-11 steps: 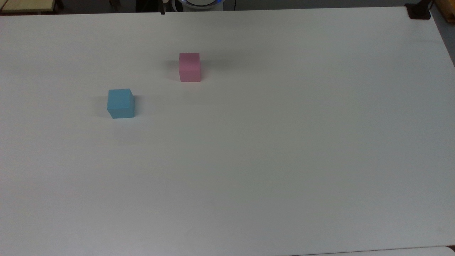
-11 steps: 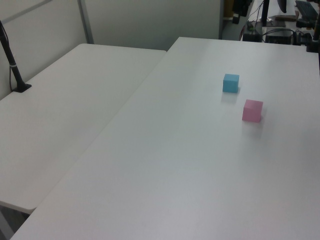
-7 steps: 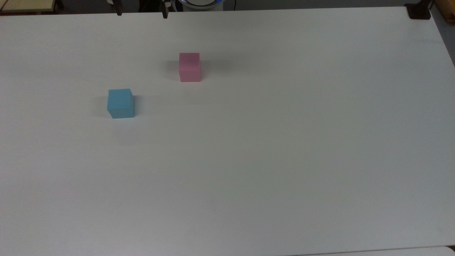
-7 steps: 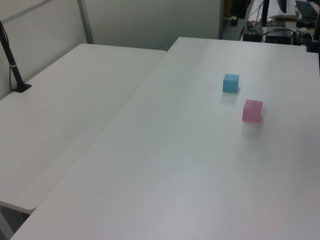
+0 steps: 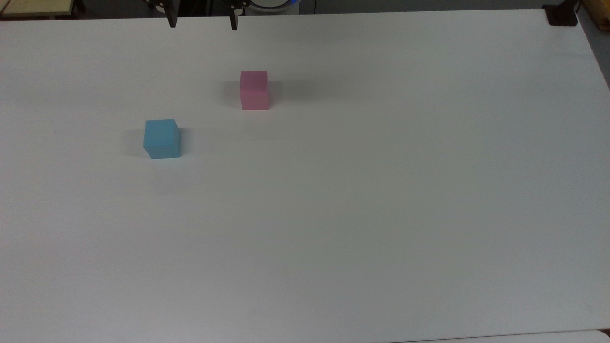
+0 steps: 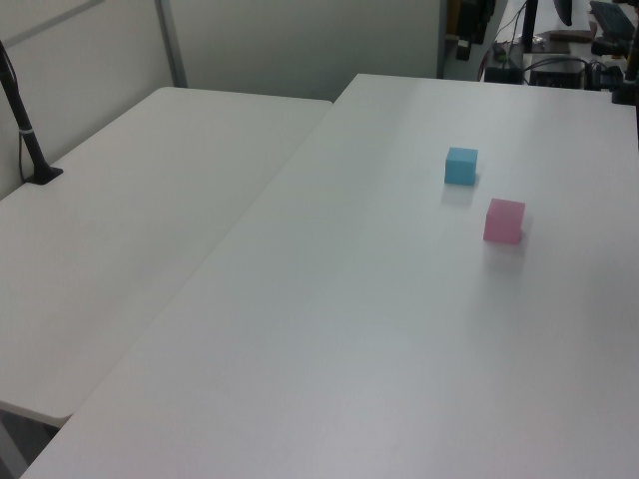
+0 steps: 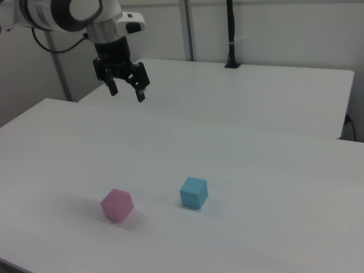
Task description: Put blue cube on pink cube
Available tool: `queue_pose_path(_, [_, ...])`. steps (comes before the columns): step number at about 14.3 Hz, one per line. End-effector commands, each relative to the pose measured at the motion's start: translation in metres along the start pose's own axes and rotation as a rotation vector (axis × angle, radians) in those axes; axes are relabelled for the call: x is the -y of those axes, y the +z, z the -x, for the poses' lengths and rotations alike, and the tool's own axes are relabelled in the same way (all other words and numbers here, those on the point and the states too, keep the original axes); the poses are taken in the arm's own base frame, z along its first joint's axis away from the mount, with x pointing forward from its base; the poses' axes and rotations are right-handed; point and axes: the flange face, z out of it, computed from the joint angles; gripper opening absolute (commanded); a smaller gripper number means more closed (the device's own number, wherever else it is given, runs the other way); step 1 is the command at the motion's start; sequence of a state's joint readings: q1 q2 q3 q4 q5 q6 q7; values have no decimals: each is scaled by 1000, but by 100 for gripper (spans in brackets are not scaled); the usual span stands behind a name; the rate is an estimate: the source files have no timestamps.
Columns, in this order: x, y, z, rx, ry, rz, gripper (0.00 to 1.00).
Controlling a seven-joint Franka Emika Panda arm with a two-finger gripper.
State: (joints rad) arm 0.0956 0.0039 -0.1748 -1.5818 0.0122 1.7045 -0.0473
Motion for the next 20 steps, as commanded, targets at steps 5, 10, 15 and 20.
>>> queue_pose_path(5, [6,3,-2,28,-39,23,100])
queue_pose_path(10, [11,5,-1,37,-56,21,100])
queue_pose_path(15, [10,3,0,33,-49,10,100])
queue_pose_path(20, [8,1,6,67,-50,12,100])
